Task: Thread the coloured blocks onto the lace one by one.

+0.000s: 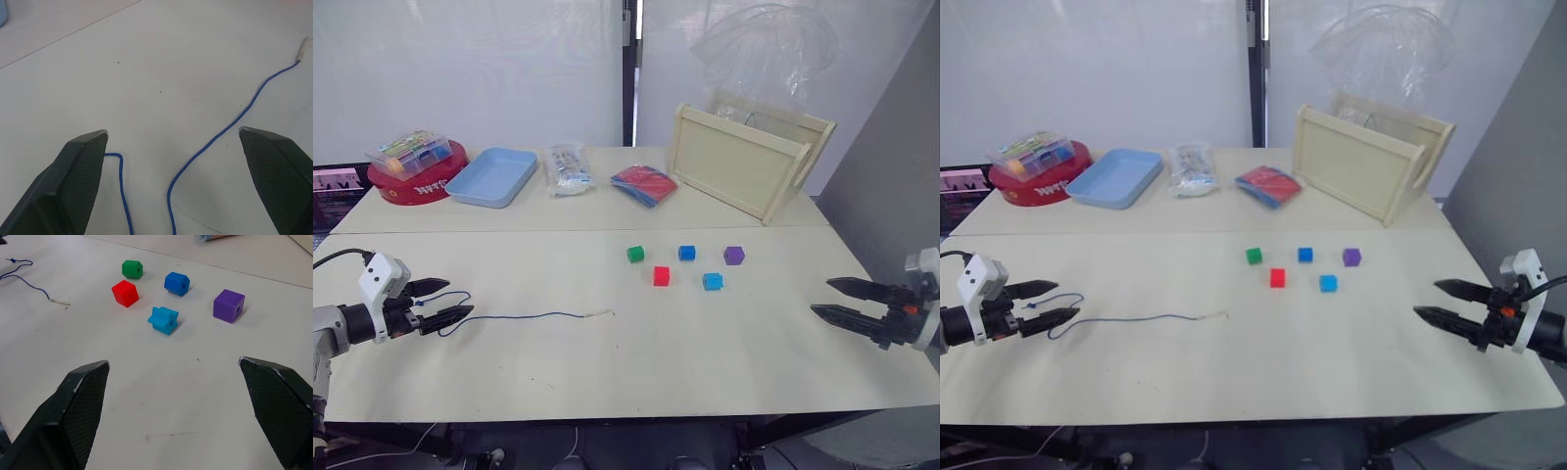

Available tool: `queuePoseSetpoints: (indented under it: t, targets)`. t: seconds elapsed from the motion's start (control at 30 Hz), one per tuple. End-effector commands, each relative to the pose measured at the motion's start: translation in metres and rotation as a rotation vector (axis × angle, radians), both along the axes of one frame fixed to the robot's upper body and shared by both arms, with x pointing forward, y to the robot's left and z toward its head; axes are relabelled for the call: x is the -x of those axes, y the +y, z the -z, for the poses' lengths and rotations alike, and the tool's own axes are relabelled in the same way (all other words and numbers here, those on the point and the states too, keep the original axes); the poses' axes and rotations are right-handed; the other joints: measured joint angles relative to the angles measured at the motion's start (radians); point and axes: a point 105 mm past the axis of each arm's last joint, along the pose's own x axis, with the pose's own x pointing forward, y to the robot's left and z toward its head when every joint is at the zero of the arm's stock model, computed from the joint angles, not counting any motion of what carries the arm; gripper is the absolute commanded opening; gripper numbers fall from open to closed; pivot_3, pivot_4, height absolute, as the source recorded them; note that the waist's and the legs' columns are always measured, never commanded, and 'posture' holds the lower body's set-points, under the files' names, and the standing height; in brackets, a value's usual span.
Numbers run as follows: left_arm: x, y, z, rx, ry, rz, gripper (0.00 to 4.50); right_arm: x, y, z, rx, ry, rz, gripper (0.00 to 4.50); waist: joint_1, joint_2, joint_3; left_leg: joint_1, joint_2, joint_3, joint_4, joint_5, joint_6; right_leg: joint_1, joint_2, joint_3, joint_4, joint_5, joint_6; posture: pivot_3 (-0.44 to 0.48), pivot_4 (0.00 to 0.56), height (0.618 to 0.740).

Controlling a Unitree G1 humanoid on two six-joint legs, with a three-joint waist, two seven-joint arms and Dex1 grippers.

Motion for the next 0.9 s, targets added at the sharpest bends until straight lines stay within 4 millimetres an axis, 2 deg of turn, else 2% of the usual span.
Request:
queuePoseSetpoints:
  t: [0.03,0.1,0.2,0.37,0.53,0.6,0.7,0.8,0.9]
  targets:
    - [-0.001,-0.004,-0.010,-0.019,-0.028,0.036,4.50,0.001,0.003,-0.010,0.010,-0.058,-0.012,4.47,0.000,0.000,0.000,0.000,0.000,0.000,0.000,0.000,0.000,0.000,0.000,0.000,0.000,0.000,0.000,0.000,0.150,0.740]
    - [-0.004,-0.009,-0.011,-0.011,-0.023,0.053,4.50,0.001,0.006,-0.011,0.011,-0.069,-0.018,4.47,0.001,0.000,0.000,0.000,0.000,0.000,0.000,0.000,0.000,0.000,0.000,0.000,0.000,0.000,0.000,0.000,0.150,0.740]
    - [-0.008,-0.028,-0.011,0.004,-0.021,0.117,4.50,-0.001,0.020,-0.011,0.026,-0.090,-0.048,4.47,0.001,0.000,0.000,0.000,0.000,0.000,0.000,0.000,0.000,0.000,0.000,0.000,0.000,0.000,0.000,0.000,0.150,0.740]
    - [-0.015,-0.068,-0.012,0.007,-0.041,0.228,4.50,0.002,0.064,-0.015,0.020,-0.114,-0.151,4.47,0.001,0.000,0.000,-0.001,0.000,0.000,0.001,0.000,0.000,0.000,0.000,0.000,0.001,0.000,0.000,0.000,0.150,0.740]
    - [-0.019,-0.109,-0.011,0.005,-0.015,0.379,4.50,0.014,0.117,-0.020,0.037,-0.131,-0.282,4.47,0.003,0.000,0.000,-0.002,0.000,0.000,0.002,0.000,0.000,0.000,0.000,0.000,0.001,0.000,0.000,0.000,0.150,0.740]
    - [-0.018,-0.116,-0.009,-0.018,-0.002,0.423,4.50,0.017,0.126,-0.021,0.043,-0.133,-0.298,4.47,0.003,0.000,0.000,-0.002,0.000,0.000,0.002,0.000,0.000,0.000,0.000,0.000,0.001,0.000,0.000,0.000,0.150,0.740]
    - [-0.008,-0.134,-0.011,-0.007,-0.015,0.590,4.50,0.019,0.142,-0.023,0.055,-0.150,-0.309,4.47,0.002,-0.001,0.000,-0.002,0.000,0.000,0.002,0.000,0.000,0.000,0.000,0.000,0.000,0.000,0.000,0.000,0.150,0.740]
    - [-0.018,-0.145,0.001,-0.069,-0.005,0.653,4.50,0.029,0.166,-0.027,0.076,-0.172,-0.346,4.47,0.004,-0.001,0.000,-0.002,0.000,-0.001,0.003,0.000,0.000,0.000,0.001,0.000,0.001,0.000,0.000,0.000,0.150,0.740]
    - [-0.025,-0.151,0.005,-0.097,-0.023,0.692,4.50,0.034,0.176,-0.030,0.094,-0.192,-0.346,4.47,0.008,-0.001,0.000,-0.003,0.000,-0.001,0.005,0.000,0.000,0.000,0.001,-0.001,0.001,0.000,0.000,0.000,0.150,0.740]
